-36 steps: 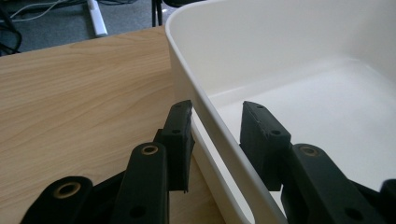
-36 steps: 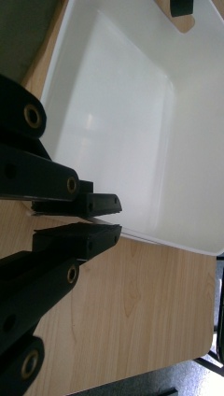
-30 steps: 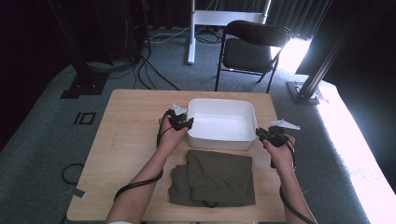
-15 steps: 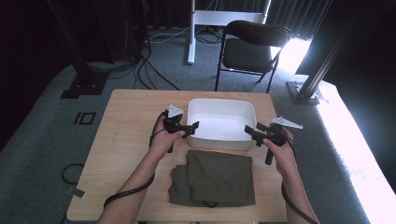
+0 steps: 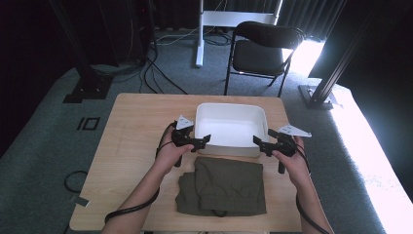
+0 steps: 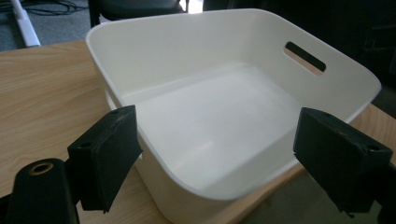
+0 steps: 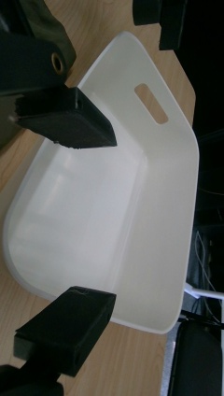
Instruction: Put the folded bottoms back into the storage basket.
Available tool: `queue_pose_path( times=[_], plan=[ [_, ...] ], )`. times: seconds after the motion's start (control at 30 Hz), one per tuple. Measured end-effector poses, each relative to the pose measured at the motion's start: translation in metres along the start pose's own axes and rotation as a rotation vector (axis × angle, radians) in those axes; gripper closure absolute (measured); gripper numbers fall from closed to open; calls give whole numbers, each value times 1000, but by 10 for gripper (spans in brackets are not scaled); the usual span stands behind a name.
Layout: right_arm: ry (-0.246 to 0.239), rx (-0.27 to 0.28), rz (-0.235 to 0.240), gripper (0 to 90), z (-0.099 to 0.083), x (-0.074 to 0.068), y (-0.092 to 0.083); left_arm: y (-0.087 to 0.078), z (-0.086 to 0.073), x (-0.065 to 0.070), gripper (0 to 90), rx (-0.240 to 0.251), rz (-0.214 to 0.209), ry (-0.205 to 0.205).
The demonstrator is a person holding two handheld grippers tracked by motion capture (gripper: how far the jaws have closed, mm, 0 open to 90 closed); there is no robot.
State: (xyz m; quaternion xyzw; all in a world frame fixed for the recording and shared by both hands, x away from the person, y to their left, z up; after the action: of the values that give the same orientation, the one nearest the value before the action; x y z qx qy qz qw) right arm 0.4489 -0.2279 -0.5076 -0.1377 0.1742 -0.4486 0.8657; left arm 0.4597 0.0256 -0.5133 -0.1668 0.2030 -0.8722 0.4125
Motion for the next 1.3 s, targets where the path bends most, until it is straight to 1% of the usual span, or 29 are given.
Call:
queue_pose_path(
  times=[0.03, 0.07, 0.1, 0.13, 0.17, 0.2, 0.27, 0.3, 0.37, 0.4, 0.43, 0.53, 0.63, 0.73, 0.87, 1.03, 1.2, 1.3],
  plan=[
    [1, 9, -6, 186, 0, -1, -1, -1, -1, 1, 159, 0, -1, 6],
    [-15, 22, -25, 176, 1, -1, -3, -2, -1, 2, 159, 0, 0, 10],
    [-34, 37, -51, 134, 2, 0, -5, -4, -1, 4, 159, 0, -4, 11],
    [-41, 40, -57, 138, 2, -1, -6, -5, -2, 5, 159, 0, -6, 11],
    [-37, 44, -62, 140, 2, -2, -6, -7, -2, 6, 158, 1, -9, 13],
    [-38, 44, -51, 138, 2, -4, -7, -9, -3, 8, 158, -3, -10, 19],
    [-23, 41, -35, 141, 0, -7, -9, -10, -4, 9, 148, -5, -13, 23],
    [-29, 35, -28, 140, -2, -9, -9, -14, -5, 12, 140, -6, -21, 30],
    [-39, 39, -32, 140, -3, -11, -12, -18, -8, 15, 139, -12, -30, 33],
    [-44, 36, -28, 140, -4, -13, -14, -18, -8, 15, 138, -12, -30, 33],
    [-47, 33, -23, 140, -5, -15, -15, -20, -11, 18, 135, -17, -35, 38],
    [-60, 20, -14, 140, -10, -21, -18, -23, -18, 21, 126, -32, -39, 41],
    [-89, 16, -13, 140, -13, -27, -22, -26, -24, 23, 125, -43, -46, 42],
    [-97, 15, -9, 140, -18, -33, -26, -29, -29, 26, 125, -46, -51, 41],
    [-102, 2, 0, 139, -29, -38, -29, -33, -34, 29, 125, -56, -56, 47],
    [-100, -15, -2, 140, -43, -40, -32, -37, -45, 33, 125, -76, -54, 51],
    [-113, -54, 3, 139, -58, -44, -34, -40, -56, 36, 125, -104, -57, 60],
    [-96, -65, 6, 139, -65, -46, -36, -42, -61, 39, 125, -111, -60, 50]
  ],
)
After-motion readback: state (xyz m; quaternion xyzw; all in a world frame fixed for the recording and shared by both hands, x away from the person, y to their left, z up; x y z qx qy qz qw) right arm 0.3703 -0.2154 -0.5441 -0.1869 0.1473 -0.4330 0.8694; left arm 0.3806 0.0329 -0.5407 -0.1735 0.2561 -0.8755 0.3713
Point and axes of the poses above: each handheld gripper's, and its own axes: y roughly forward along the jaws, z roughly out of its top, x roughly to its right, the point moved 9 cm from there along y, roughly forward along the jaws, and after that the axes turned 3 degrees about z, right-handed, at the moved point
